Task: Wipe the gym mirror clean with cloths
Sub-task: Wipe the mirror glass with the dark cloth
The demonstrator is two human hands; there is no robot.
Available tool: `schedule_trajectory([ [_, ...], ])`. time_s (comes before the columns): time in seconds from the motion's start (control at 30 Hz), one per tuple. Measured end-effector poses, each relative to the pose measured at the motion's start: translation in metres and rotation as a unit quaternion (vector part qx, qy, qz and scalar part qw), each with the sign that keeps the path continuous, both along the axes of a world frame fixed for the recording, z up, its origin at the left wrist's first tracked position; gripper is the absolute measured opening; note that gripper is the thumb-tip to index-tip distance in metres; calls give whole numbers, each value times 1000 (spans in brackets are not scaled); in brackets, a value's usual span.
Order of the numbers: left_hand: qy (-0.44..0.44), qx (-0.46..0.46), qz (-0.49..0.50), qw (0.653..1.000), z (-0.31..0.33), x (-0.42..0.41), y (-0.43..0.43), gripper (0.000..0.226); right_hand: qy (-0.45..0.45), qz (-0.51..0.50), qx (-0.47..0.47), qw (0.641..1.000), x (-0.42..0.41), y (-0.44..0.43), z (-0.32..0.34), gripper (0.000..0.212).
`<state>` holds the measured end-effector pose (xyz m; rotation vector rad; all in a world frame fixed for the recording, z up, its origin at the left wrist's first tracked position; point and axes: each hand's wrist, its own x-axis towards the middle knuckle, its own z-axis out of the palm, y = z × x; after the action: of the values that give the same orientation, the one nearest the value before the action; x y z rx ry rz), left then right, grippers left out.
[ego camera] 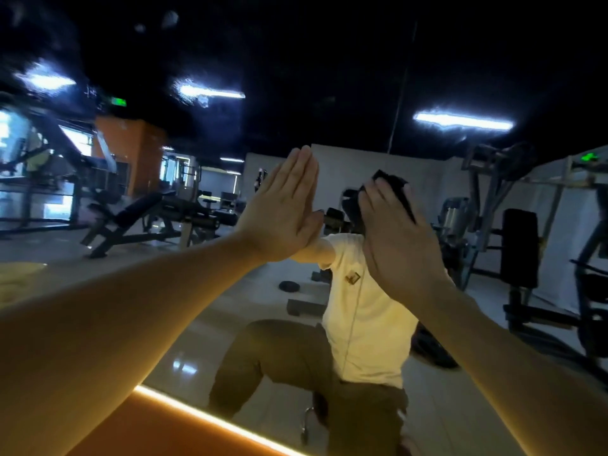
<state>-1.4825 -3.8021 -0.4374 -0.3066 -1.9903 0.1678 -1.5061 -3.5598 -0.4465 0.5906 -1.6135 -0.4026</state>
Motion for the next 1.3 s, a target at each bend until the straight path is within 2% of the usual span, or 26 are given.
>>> schedule_trajectory([
  [0.07, -10, -45, 5, 999, -1, 7, -13, 83, -24, -6, -9, 1000, 2, -22, -16, 62],
  [0.13, -2, -76, 2, 997, -12, 13, -28, 81, -67, 7, 24, 997, 5, -42, -59, 64],
  [0.2, 12, -91, -10, 996, -32, 18, -48, 79, -76, 26, 116, 990, 2, -59, -114, 62],
  [0.27, 0, -86, -6, 996, -49, 21, -70, 81, -70, -5, 225, 972, -1, -69, -160, 64],
  [0.33, -13, -82, -1, 997, -55, 22, -89, 83, -54, -36, 267, 961, -1, -73, -160, 64],
  [0.4, -15, -85, -6, 996, -52, 22, -103, 81, -60, -62, 273, 958, 3, -74, -133, 63],
  [0.47, -4, -90, -5, 996, -48, 16, -112, 78, -35, -70, 221, 972, 2, -74, -87, 64],
  [0.57, 27, -80, -26, 996, -42, 4, -116, 77, 0, -68, 67, 995, -2, -73, -5, 67],
  [0.63, 50, -74, -56, 994, -37, -3, -117, 79, 2, -81, -54, 995, 1, -73, 38, 65],
  [0.7, 72, -64, -76, 992, -30, -8, -120, 78, 1, -48, -154, 987, 2, -84, 57, 62],
  [0.77, 91, -48, -90, 991, -20, -11, -124, 75, 4, -12, -194, 981, -1, -106, 44, 61],
  [0.83, 105, -41, -104, 988, -9, -14, -126, 72, -16, 12, -121, 992, -5, -133, 6, 62],
  [0.93, 112, -46, -112, 986, 13, -21, -130, 70, -62, 41, 78, 994, -5, -151, -38, 59],
  [1.0, 114, -47, -104, 987, 29, -26, -131, 72, -44, 19, 152, 987, -4, -142, -26, 59],
  [1.03, 115, -45, -100, 987, 36, -28, -129, 74, -35, -6, 152, 988, -3, -134, -11, 61],
  [1.1, 112, -42, -89, 989, 43, -31, -125, 80, -31, -59, 63, 996, -1, -117, 29, 70],
  [1.17, 109, -43, -78, 990, 43, -33, -121, 87, -18, -98, -87, 991, 2, -97, 74, 68],
  [1.23, 111, -49, -76, 990, 42, -32, -121, 90, 4, -96, -209, 973, 5, -84, 107, 64],
  [1.3, 119, -57, -78, 988, 45, -29, -124, 85, 28, -63, -294, 953, 2, -96, 121, 65],
])
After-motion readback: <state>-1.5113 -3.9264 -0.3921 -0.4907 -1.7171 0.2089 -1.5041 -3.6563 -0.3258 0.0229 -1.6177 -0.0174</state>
